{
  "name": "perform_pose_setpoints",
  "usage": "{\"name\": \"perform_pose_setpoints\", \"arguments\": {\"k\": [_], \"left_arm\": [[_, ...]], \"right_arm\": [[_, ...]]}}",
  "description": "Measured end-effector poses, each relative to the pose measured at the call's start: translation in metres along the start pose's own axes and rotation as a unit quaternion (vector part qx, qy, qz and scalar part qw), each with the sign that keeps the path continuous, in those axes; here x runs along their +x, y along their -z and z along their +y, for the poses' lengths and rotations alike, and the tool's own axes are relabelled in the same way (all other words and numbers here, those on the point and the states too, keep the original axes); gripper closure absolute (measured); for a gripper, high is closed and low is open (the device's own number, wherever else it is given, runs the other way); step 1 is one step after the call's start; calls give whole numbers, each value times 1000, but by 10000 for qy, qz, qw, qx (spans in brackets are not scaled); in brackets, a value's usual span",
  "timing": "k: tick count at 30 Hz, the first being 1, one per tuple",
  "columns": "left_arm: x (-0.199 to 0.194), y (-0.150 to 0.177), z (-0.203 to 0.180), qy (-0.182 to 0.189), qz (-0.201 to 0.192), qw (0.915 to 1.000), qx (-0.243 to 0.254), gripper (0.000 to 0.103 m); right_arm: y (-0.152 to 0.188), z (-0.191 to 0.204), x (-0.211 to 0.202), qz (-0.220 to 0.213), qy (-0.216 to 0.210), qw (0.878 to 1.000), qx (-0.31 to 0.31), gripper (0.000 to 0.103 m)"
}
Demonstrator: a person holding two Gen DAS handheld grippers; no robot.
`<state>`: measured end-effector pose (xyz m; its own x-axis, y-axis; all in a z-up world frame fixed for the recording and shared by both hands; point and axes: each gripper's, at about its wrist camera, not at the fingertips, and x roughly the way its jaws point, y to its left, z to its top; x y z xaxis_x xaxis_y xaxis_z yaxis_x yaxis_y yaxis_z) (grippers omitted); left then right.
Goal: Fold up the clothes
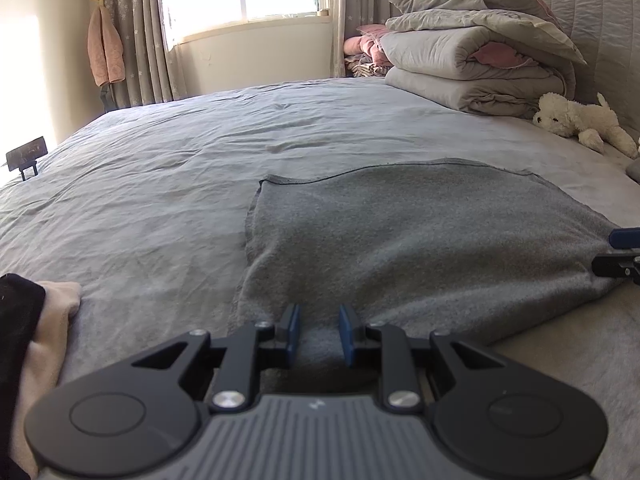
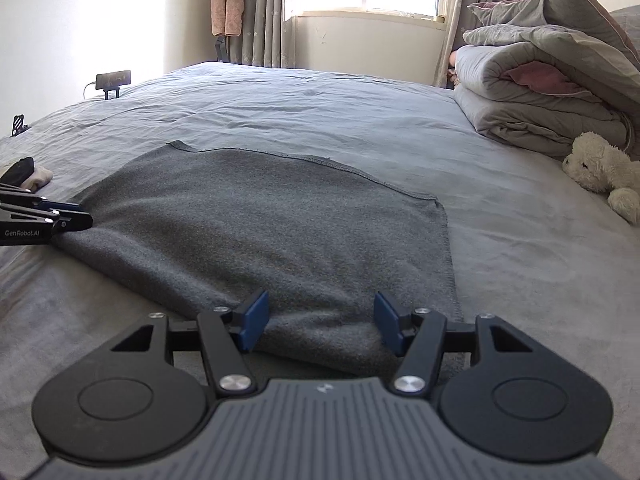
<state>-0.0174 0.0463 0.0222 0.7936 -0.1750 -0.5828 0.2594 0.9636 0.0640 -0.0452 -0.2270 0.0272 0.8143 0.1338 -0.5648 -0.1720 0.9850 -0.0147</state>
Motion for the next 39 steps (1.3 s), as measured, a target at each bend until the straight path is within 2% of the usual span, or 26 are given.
{"name": "perform_pose_setpoints", "arguments": {"k": [10,15,16,17,19,26,30,32,34,39], "left_arm": [[-8,3,5,-110,-82,9999,20,79],[-12,3,9,-131,-126,9998,-35,78],[-13,2,10,-199,-135,9997,-41,74],[-14,1,11,-291,-136,9995,-54,65],[-15,1,16,-372,-128,9992,-121,60],[-15,6,21,-313,-67,9994,-108,59],[-15,10,18,-468,-89,9987,172,57],[-14,10,20,-445,-62,9989,129,57],[-13,10,22,-434,-36,9990,77,55],[-12,10,23,-449,-35,9990,51,54]], "right_arm": [[6,-8,-4,194,123,9994,243,42],[10,-1,3,191,271,9994,58,38],[10,-2,3,205,271,9994,87,38],[10,-2,3,213,274,9993,108,38],[10,-1,2,200,298,9993,96,38],[2,11,-11,45,579,9981,-225,39],[3,2,-5,328,563,9979,37,39],[7,-6,2,401,444,9977,314,36],[9,-8,6,363,420,9976,418,31],[8,-3,4,357,495,9973,416,31]]}}
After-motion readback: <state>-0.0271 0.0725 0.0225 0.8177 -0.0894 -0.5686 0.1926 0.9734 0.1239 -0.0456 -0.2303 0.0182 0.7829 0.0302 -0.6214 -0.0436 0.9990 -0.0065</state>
